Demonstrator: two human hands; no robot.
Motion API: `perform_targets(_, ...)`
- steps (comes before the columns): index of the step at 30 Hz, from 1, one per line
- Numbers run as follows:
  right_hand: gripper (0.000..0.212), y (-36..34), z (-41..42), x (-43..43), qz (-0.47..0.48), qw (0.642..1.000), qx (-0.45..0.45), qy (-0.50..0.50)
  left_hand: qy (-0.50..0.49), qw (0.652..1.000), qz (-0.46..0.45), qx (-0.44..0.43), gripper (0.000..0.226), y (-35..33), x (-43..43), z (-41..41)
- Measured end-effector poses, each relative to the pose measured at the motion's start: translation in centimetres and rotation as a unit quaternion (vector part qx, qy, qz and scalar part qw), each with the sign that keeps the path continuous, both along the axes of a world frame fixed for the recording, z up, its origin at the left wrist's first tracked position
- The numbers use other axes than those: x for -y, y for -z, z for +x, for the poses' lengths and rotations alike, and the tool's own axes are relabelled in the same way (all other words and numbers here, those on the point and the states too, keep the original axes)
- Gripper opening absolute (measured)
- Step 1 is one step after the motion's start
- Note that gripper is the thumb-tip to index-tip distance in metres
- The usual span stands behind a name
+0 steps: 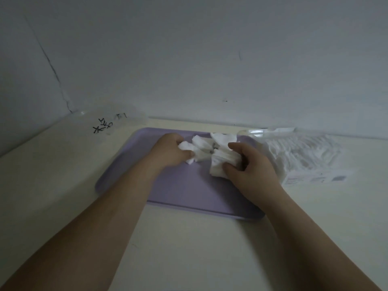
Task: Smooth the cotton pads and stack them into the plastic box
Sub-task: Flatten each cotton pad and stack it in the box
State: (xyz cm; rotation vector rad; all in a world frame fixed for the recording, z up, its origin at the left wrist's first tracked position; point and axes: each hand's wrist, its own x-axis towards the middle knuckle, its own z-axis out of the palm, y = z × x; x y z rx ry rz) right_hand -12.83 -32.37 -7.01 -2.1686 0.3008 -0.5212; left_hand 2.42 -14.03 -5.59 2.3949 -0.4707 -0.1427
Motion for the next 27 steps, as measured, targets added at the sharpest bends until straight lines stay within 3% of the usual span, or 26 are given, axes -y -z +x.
perform_targets(7,0.051,0.2,0.2,0.2,0.008,1.000,-0.004,0.013,0.025,0.989,-0.128,-0.069,0.022,-0.2,-2.6,-2.2)
perform_targets(11,0.050,0.2,0.1,0.0,0.006,1.000,-0.006,0.023,-0.030,0.966,-0.255,-0.010,0.025,0.1,-3.1,-2.9)
perform_targets(15,0.051,0.2,0.0,-0.1,0.010,1.000,-0.001,0.025,-0.045,0.942,-0.327,0.054,0.048,-0.4,-2.9,-3.6)
perform_targets(19,0.051,-0.1,-0.1,-0.1,0.006,1.000,-0.006,0.027,0.018,0.960,-0.183,0.211,0.045,-0.3,-2.1,-4.7)
perform_targets(24,0.053,0.0,0.0,-0.2,0.027,0.999,0.006,0.025,-0.007,0.947,-0.298,0.123,0.037,-0.7,-1.2,-5.5)
perform_targets(27,0.054,0.1,0.1,-0.4,0.021,0.998,0.033,0.046,0.004,0.918,-0.393,0.048,0.039,-1.5,-1.6,-5.7)
